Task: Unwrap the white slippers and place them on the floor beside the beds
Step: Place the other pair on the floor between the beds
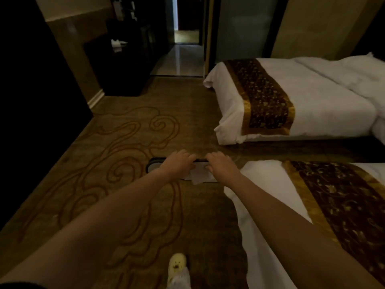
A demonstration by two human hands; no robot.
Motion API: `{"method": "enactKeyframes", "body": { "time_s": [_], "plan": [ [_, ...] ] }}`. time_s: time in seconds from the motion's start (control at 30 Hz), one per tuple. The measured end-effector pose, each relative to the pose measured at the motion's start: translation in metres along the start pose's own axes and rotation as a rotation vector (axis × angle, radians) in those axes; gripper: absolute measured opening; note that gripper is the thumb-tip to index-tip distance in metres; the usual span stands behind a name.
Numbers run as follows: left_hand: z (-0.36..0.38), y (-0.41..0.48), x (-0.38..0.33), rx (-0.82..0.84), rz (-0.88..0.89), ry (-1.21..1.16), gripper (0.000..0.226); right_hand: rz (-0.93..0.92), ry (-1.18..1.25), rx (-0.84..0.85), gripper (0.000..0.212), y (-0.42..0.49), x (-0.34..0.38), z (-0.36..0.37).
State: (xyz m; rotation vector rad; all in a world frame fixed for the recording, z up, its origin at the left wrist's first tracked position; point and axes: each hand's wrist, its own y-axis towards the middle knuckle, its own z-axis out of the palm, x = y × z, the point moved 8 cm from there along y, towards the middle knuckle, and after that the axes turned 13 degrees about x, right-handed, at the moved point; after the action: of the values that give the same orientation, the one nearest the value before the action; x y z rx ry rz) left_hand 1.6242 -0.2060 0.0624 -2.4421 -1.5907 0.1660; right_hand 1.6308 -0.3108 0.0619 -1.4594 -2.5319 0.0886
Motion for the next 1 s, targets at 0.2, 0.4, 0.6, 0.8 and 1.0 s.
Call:
{"method": "enactKeyframes", "body": {
  "time_s": [0.2, 0.4, 0.6, 0.8, 1.0],
  "plan": [
    [-0.041, 0.127, 0.051, 0.014, 0.137, 0.028, 0.035, 0.125, 0.028, -0.016, 0.019, 0.105, -0.066, -0.037],
    [-0.07, 0.245, 0.063, 0.013, 0.249, 0.028, 0.037, 0.229, 0.06, -0.002, 0.026, 0.171, -0.147, -0.07],
    [-0.078, 0.378, 0.057, 0.052, 0.353, 0.02, 0.032, 0.325, 0.059, 0.033, 0.019, 0.236, -0.247, -0.071],
    [-0.116, 0.523, 0.043, 0.053, 0.439, 0.086, 0.031, 0.368, 0.156, 0.026, 0.018, 0.311, -0.37, -0.091],
    [-0.148, 0.635, 0.024, 0.032, 0.493, 0.086, 0.032, 0.457, 0.166, 0.003, 0.023, 0.361, -0.475, -0.111]
  ]
}}
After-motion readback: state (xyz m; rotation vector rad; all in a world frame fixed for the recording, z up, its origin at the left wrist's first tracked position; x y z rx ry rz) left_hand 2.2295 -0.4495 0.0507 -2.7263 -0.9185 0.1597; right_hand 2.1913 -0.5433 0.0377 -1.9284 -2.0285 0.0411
